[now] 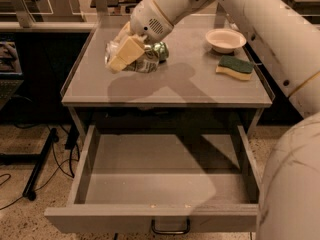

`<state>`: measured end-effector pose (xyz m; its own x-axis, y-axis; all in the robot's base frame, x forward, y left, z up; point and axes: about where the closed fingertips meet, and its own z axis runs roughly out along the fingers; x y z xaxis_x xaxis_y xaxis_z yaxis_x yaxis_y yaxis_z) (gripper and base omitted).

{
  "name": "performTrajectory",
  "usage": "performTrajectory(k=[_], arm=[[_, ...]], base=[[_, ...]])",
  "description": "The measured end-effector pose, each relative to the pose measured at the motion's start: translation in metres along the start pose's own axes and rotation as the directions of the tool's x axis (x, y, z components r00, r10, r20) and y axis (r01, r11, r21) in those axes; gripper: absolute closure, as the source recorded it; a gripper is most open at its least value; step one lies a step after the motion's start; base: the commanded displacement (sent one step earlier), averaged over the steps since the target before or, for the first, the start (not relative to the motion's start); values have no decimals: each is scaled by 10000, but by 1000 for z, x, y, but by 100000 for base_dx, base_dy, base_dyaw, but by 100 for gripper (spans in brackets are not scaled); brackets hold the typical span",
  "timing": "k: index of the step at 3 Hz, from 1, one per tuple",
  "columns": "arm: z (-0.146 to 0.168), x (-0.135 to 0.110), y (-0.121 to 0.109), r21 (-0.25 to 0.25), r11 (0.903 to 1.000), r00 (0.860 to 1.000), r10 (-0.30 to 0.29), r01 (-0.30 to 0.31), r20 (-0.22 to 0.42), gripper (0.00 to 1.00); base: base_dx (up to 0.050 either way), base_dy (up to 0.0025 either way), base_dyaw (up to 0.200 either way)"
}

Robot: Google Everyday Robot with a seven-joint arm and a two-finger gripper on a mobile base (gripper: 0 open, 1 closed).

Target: Place 7up can into top drawer

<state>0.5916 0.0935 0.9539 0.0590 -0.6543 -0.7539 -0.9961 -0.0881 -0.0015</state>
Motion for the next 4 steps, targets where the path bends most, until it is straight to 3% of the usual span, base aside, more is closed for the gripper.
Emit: performTrajectory(k=[1, 2, 4], arm=[[3, 14, 13, -30, 9989, 9989, 459, -458, 29, 100], [-6, 29, 37, 561, 9931, 9943, 1017, -1034, 322, 100], [-6, 59, 90, 1593, 9635, 9740, 2001, -2154, 1062, 100]], base=[[0, 0, 0], [0, 0, 0], [0, 0, 0]])
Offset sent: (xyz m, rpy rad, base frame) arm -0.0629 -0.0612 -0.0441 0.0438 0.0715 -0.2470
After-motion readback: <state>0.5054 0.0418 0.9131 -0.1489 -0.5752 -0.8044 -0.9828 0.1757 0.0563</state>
